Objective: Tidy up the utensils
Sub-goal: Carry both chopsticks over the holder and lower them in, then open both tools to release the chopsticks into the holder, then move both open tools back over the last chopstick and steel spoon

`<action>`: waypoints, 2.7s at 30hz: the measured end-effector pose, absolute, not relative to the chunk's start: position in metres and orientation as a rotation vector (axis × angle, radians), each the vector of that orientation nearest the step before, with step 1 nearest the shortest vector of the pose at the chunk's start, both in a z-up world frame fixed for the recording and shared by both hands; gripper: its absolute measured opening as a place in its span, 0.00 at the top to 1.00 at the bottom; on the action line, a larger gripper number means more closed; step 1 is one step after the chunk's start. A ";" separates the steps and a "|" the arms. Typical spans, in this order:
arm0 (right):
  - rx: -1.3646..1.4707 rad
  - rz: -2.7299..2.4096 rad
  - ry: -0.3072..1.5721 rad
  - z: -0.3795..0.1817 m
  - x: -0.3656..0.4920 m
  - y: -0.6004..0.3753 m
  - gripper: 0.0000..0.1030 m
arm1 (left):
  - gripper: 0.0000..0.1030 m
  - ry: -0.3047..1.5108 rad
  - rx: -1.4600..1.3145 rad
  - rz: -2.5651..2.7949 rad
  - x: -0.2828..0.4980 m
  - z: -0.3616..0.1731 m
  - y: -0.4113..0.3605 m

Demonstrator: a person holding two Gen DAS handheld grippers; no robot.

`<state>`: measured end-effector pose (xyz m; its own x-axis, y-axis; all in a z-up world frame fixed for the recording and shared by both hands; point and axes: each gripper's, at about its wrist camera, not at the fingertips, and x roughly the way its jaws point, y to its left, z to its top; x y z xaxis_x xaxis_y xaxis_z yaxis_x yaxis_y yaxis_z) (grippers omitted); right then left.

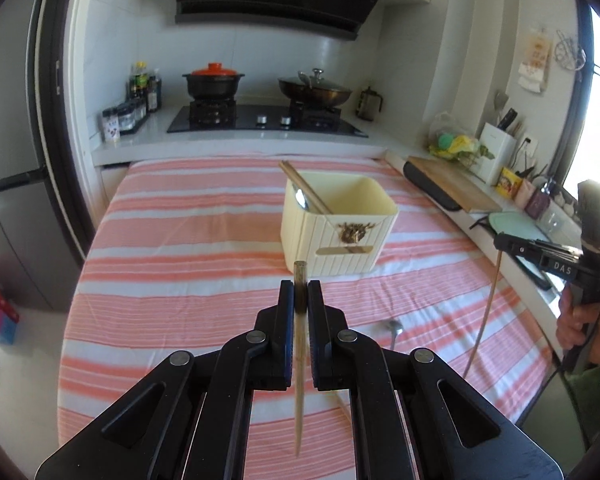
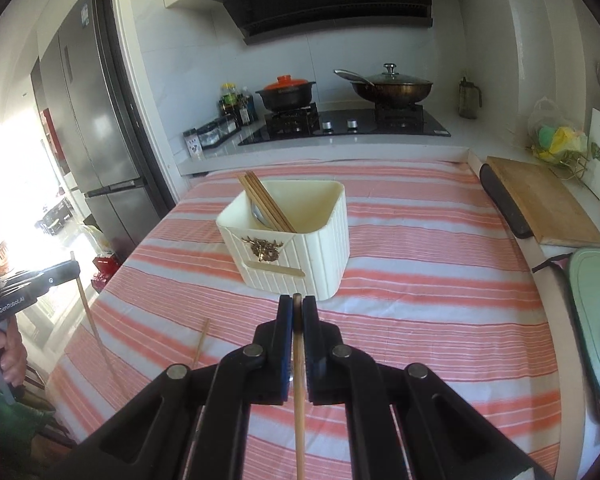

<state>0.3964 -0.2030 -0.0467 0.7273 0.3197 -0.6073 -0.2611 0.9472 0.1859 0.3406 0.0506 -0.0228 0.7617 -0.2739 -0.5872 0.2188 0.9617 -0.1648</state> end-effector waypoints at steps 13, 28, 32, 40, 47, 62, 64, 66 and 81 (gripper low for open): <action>0.099 0.306 0.504 0.010 0.356 -0.203 0.95 | 0.95 0.535 -0.098 -0.315 0.322 0.020 0.037; 0.057 0.318 0.429 0.074 0.400 -0.194 0.95 | 0.96 0.477 -0.096 -0.339 0.368 0.068 0.028; 0.052 0.322 0.419 0.093 0.428 -0.188 0.95 | 0.96 0.445 -0.086 -0.333 0.396 0.092 0.023; 0.077 0.324 0.388 0.122 0.488 -0.180 0.95 | 0.96 0.346 -0.123 -0.293 0.464 0.127 0.014; 0.053 0.309 0.412 0.101 0.540 -0.169 0.95 | 0.96 0.405 -0.156 -0.270 0.527 0.088 0.004; 0.089 0.306 0.642 -0.012 0.625 -0.149 0.91 | 0.67 0.729 -0.197 -0.225 0.596 -0.019 -0.010; 0.116 0.317 0.622 -0.001 0.619 -0.152 0.81 | 0.60 0.709 -0.190 -0.222 0.585 -0.009 -0.003; 0.097 0.314 0.592 0.014 0.607 -0.153 0.74 | 0.49 0.689 -0.175 -0.227 0.569 0.003 0.007; 0.011 0.270 0.727 -0.065 0.429 -0.201 0.56 | 0.24 0.719 -0.067 -0.074 0.376 -0.053 0.038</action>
<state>0.4287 -0.2014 -0.0648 0.7142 0.2475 -0.6547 -0.2397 0.9653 0.1035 0.3757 0.0384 -0.0527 0.7502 -0.0904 -0.6550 0.0446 0.9953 -0.0862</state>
